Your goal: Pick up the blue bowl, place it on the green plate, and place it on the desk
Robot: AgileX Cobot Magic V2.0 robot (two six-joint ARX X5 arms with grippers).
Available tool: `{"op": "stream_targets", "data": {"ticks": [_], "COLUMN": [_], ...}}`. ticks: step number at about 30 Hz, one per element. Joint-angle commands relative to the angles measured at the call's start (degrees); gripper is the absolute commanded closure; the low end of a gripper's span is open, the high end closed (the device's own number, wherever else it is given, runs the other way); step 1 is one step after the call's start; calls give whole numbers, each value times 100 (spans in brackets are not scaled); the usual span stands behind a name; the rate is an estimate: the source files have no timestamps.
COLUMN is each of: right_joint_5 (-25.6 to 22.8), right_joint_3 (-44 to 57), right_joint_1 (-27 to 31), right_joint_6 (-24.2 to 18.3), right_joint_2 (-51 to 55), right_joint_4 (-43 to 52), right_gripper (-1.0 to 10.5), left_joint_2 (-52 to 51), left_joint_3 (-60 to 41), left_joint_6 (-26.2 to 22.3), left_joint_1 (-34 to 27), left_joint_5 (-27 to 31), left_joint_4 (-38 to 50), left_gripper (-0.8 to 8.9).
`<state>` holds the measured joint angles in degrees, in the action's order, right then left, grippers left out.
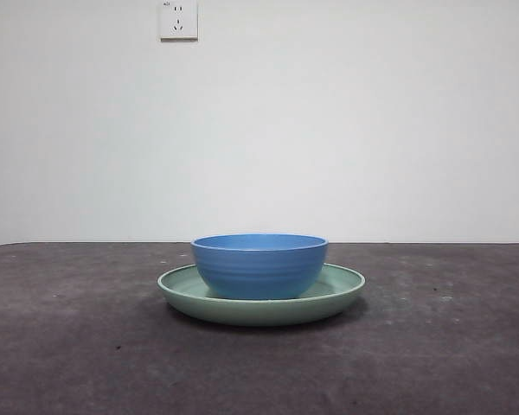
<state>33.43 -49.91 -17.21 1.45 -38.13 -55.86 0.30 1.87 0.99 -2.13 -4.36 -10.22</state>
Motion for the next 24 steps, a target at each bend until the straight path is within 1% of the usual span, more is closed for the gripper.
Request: {"op": "stream_targets", "data": {"ticks": [1, 2, 5, 9, 11, 15, 17, 21, 24], "right_joint_5": [7, -70, -87, -87, -201, -667, -929, -1622, -2015], "right_joint_3": [-116, -116, -85, 208, 483, 1202, 1692, 2680, 3344], "right_joint_1": [-15, 35, 321, 942, 1268, 1696, 1816, 1853, 1847], "right_joint_6": [-149, -337, -566, -551, -546, -505, -398, -146, 87], "right_joint_2": [-15, 28, 223, 741, 1084, 1729, 2090, 2708, 3064], "right_joint_4": [70, 105, 380, 1329, 1827, 2791, 3340, 4352, 4959], "right_gripper": [938, 938, 938, 938, 938, 938, 938, 938, 938], "left_joint_2": [-13, -13, -13, -13, -13, -13, -13, -13, -13], "left_joint_3": [-118, -118, -118, -118, -118, -118, -118, -118, -118], "left_joint_6": [35, 35, 35, 35, 35, 35, 35, 33, 33], "left_joint_1": [-11, -11, -11, -11, -11, -11, -11, -11, -11], "left_joint_5": [9, 9, 11, 9, 9, 11, 9, 9, 11], "left_joint_4": [-46, -46, -46, -46, -46, -46, -46, -46, -46], "left_gripper": [803, 803, 803, 803, 803, 803, 803, 803, 803]}}
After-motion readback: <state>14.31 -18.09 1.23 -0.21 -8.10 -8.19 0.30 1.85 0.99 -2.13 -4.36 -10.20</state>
